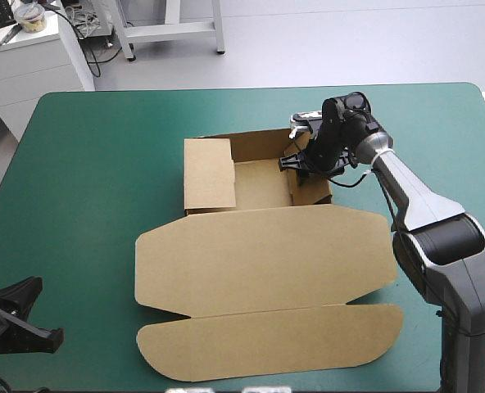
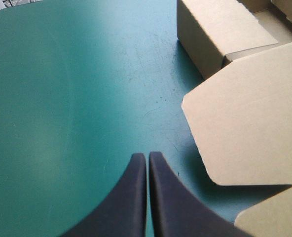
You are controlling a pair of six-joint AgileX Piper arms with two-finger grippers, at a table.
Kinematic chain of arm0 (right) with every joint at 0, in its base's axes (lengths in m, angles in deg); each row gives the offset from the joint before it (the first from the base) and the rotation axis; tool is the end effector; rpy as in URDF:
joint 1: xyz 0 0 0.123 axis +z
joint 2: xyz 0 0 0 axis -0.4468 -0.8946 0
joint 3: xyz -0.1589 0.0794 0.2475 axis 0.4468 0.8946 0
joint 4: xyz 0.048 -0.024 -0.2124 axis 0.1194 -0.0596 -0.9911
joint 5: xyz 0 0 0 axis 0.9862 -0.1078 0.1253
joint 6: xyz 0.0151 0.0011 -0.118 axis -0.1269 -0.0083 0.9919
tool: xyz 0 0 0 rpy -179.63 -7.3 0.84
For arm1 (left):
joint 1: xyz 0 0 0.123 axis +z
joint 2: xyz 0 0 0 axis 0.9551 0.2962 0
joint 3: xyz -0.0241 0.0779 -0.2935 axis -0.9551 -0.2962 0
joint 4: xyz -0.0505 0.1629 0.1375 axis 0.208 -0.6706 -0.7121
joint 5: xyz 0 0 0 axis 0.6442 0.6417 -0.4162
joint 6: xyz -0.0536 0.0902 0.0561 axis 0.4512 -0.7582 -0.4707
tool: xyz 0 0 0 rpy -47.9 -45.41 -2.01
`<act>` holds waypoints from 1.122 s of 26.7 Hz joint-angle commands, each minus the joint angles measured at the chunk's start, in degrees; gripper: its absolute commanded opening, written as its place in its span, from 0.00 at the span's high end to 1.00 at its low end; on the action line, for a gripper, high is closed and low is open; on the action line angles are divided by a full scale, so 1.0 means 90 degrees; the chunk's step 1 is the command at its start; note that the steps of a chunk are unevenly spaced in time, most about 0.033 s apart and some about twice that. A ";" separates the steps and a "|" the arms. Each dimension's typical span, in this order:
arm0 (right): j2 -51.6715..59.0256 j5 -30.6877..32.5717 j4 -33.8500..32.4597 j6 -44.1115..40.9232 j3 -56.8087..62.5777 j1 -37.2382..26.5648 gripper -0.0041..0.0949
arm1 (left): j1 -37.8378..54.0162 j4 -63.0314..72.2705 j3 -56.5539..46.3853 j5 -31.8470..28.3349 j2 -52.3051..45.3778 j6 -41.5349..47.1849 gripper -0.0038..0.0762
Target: Fold the box
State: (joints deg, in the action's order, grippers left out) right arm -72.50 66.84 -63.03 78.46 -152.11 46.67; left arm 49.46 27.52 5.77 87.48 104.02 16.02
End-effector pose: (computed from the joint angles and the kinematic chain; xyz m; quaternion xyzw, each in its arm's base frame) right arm 0.4038 0.1623 0.2680 -0.1229 0.9803 0.0878 0.1276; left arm 0.0039 0.0167 0.3624 0.1066 0.8602 -0.0592 0.4951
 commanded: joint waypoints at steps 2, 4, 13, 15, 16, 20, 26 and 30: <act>0.0367 0.0114 0.0017 0.0296 -0.0163 0.0016 0.96 | -0.0013 -0.0004 0.0121 -0.0543 0.0073 0.0057 0.96; 0.0398 0.0114 -0.0302 0.0296 -0.0232 -0.0010 0.96 | -0.0013 -0.0004 0.0121 -0.0666 0.0073 0.0057 0.96; 0.1250 0.0114 -0.1769 0.0502 -0.0801 -0.1483 0.98 | -0.0013 -0.0093 0.0121 -0.0666 0.0073 -0.0016 0.96; 0.1347 0.0114 -0.1782 0.0562 -0.0863 -0.1924 0.98 | -0.0013 -0.0093 0.0121 -0.0677 0.0073 -0.0025 0.96; 0.1379 0.0114 -0.1782 0.0562 -0.0870 -0.2187 0.98 | -0.0013 -0.0093 0.0121 -0.0693 0.0073 -0.0025 0.96; 0.1378 0.0114 -0.1651 0.0550 -0.0857 -0.3167 0.98 | -0.0013 -0.0040 0.0121 -0.0693 0.0073 -0.0025 0.96; 0.1281 0.0113 -0.1356 0.0646 -0.0857 -0.4400 0.98 | -0.0013 -0.0040 0.0121 -0.0696 0.0073 -0.0025 0.96; 0.1168 0.0113 -0.1138 0.0502 -0.0857 -0.5000 0.98 | -0.0013 -0.0008 0.0121 -0.0673 0.0073 -0.0025 0.96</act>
State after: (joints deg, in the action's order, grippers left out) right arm -64.42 67.47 -75.18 83.50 -158.02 4.98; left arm 49.46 27.39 5.66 85.30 104.03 15.57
